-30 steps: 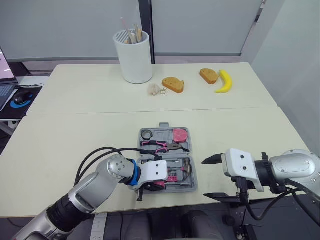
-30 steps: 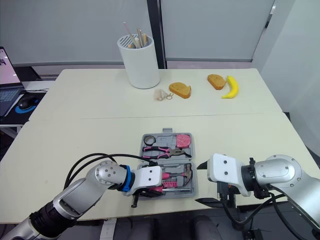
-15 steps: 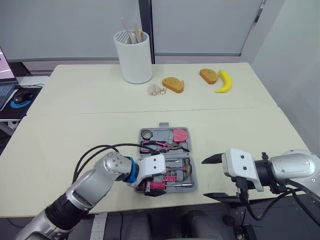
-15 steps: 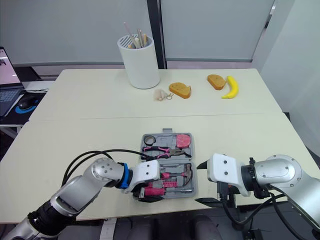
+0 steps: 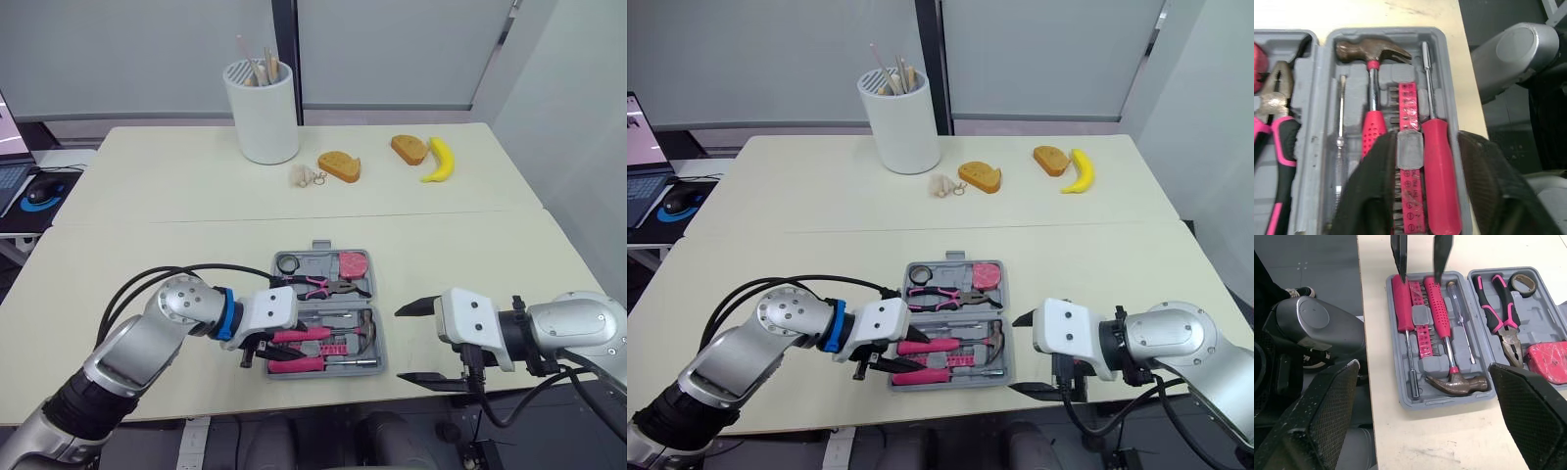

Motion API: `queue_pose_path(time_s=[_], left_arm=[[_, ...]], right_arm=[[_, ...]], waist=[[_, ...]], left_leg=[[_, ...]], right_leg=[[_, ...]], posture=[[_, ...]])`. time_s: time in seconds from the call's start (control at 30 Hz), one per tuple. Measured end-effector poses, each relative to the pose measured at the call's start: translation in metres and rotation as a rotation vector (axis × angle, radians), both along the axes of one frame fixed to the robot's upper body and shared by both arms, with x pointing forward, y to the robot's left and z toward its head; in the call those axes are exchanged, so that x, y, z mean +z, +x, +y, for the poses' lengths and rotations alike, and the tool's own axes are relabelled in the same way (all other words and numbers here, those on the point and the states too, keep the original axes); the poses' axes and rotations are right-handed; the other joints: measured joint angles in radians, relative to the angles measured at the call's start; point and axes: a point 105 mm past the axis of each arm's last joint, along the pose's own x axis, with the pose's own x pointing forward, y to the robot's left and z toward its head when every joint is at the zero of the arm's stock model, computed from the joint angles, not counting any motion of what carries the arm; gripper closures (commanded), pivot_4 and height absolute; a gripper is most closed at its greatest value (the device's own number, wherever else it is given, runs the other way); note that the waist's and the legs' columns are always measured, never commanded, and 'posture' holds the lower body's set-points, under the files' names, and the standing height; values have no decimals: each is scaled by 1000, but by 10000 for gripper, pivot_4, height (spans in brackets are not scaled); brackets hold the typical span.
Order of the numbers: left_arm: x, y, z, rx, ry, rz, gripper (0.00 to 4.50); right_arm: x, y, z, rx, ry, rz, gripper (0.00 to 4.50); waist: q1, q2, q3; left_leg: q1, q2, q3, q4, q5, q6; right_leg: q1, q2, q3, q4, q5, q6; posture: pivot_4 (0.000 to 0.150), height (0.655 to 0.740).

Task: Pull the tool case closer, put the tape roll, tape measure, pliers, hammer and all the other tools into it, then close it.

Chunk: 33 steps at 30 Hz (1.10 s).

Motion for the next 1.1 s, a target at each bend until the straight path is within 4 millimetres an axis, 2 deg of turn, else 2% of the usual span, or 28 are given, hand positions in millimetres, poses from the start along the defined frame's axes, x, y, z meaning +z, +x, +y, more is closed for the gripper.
queue_pose_path(time_s=[0.1,0.3,0.77,0.9,1.1], left_arm=[[-9,-2,-1,-2,15,9,44717],[-31,1,-1,31,48,7,44717],[-40,-2,-3,17,57,-44,44717],[-34,-1,1,76,-6,-13,44717],[3,23,27,233,-159,-92,44717]], right_arm=[[-1,1,0,-3,0,3,0],[1,3,0,-3,0,-11,0],[2,3,1,-1,0,-17,0],[2,4,0,0,-1,-20,0],[-4,16,-11,-54,-7,-51,0]], waist=[[0,0,0],[0,0,0],[0,1,-1],[-1,1,-1],[-2,1,-1]], left_leg=[[0,0,-1,0,0,0],[0,0,0,1,0,0],[0,1,0,1,0,0],[0,1,-1,1,0,0],[0,1,0,1,0,0]], right_leg=[[0,0,0,0,0,0],[0,0,0,1,0,0],[0,0,0,1,0,0],[-1,0,0,2,0,0],[0,-1,0,2,0,0]], posture=[[1500,7337],[1500,7337],[1500,7337],[1500,7337],[1500,7337]])
